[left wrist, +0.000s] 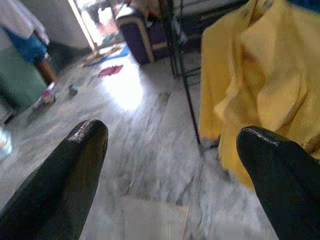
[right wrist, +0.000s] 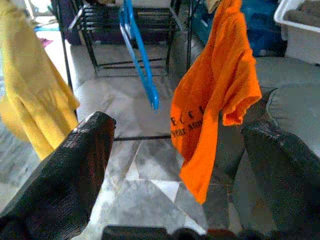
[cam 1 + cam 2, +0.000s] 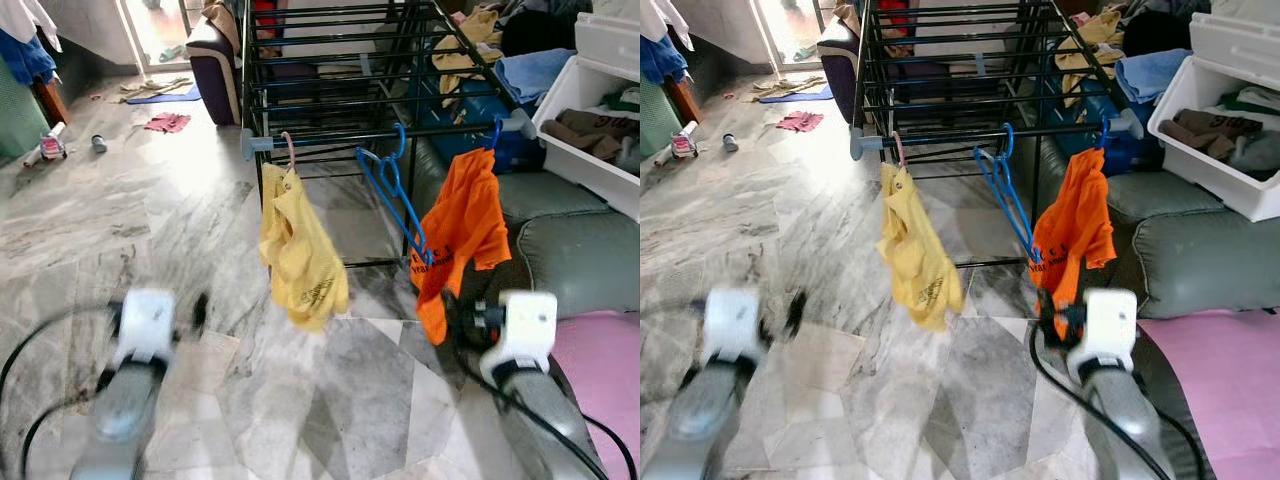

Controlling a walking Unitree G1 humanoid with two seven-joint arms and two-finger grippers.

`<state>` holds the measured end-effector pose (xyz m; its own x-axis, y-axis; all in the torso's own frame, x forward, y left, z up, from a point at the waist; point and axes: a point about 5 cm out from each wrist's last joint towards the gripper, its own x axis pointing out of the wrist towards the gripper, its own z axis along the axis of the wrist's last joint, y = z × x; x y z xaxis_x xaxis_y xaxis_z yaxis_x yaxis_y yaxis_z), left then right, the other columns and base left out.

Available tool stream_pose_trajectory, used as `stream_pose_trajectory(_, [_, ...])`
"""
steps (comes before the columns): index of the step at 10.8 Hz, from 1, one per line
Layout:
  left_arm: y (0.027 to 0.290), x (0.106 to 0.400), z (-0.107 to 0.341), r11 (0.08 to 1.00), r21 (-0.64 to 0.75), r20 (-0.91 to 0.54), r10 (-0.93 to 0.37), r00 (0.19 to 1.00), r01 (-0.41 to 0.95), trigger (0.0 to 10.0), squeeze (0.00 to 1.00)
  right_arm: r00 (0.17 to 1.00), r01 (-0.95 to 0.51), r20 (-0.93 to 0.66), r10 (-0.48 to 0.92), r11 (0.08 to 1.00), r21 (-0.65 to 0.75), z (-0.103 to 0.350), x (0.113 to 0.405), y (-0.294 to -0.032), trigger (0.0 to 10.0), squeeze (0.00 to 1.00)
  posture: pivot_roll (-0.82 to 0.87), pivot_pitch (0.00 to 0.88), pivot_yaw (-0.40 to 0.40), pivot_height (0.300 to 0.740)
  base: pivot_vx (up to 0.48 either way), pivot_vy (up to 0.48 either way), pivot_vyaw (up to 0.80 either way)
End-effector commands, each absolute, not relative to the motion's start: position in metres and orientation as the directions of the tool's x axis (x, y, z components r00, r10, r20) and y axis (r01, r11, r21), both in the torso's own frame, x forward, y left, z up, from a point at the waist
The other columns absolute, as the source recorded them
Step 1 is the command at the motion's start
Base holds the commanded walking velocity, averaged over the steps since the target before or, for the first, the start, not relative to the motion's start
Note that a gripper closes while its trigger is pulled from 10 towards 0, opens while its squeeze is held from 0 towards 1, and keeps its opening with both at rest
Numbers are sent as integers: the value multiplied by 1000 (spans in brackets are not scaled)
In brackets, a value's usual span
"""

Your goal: Hang hanger

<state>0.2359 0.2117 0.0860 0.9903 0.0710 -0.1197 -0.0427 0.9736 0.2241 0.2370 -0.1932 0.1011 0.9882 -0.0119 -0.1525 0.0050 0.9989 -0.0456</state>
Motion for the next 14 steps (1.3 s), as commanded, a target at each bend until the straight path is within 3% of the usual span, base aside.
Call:
stream_pose_trajectory(1, [215, 233, 91, 969, 236, -87, 101, 991, -78, 10000, 0, 994, -25, -106, 19, 998, -62, 110, 237, -190, 10000, 0, 4, 5, -8, 740, 0, 0, 0])
stream_pose_trajectory(6, [209, 225, 84, 971, 226, -74, 101, 992, -82, 10000, 0, 995, -19, -98, 13, 998, -58, 110, 235, -192, 10000, 0, 15, 2, -27, 740, 0, 0, 0])
stream_pose_trajectory(10, [190, 234, 84, 978, 208, -78, 38, 996, -21, 10000, 0, 995, -81, -70, 71, 985, -150, 115, 238, -184, 10000, 0, 3, 29, -30, 740, 0, 0, 800])
stream_pose_trajectory(14, [190, 234, 87, 978, 207, -75, 46, 996, -29, 10000, 0, 997, -54, -68, 48, 994, -92, 117, 246, -184, 10000, 0, 16, 28, -32, 740, 0, 0, 800])
